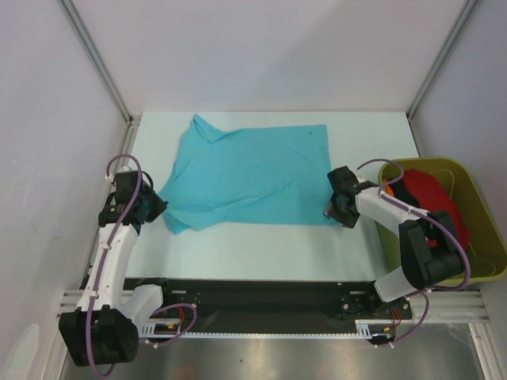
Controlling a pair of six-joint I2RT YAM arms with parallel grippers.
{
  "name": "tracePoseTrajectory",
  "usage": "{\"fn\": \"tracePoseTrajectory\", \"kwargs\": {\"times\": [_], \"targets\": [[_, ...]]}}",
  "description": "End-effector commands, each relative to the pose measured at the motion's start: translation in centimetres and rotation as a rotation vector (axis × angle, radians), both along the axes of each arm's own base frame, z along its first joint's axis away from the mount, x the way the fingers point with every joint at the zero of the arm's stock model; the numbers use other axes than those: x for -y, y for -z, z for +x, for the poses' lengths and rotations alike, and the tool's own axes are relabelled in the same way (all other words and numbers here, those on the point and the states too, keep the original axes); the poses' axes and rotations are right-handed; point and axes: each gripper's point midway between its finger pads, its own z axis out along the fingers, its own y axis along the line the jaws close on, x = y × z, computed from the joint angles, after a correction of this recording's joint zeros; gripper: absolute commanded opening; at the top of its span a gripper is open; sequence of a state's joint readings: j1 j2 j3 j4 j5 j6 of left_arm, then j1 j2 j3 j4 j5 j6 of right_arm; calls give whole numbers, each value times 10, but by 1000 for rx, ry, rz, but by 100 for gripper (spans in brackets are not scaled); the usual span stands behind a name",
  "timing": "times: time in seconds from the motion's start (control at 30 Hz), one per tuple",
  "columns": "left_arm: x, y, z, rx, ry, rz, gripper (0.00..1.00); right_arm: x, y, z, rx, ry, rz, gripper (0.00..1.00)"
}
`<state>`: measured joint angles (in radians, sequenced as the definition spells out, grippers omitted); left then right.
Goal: Fold and stack the t-shirts
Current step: Flatten the tshirt out
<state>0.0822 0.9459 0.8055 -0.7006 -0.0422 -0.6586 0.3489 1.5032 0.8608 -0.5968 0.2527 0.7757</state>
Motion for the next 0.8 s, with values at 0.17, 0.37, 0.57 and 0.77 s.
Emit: {"fn": "tracePoseTrajectory", "kwargs": {"times": [0.17, 0.37, 0.57, 0.77], "targets": [[3, -10, 17, 41, 49, 14, 0, 17, 18, -9, -22, 95, -1, 53], [3, -9, 16, 34, 58, 18, 0, 21, 25, -7, -23, 135, 21, 50], [3, -9, 15, 42, 63, 19, 0, 13, 20, 7, -8, 111, 13, 49], [5, -8, 15, 47, 67, 13, 0, -2, 29, -9, -56, 135, 54, 48]]}}
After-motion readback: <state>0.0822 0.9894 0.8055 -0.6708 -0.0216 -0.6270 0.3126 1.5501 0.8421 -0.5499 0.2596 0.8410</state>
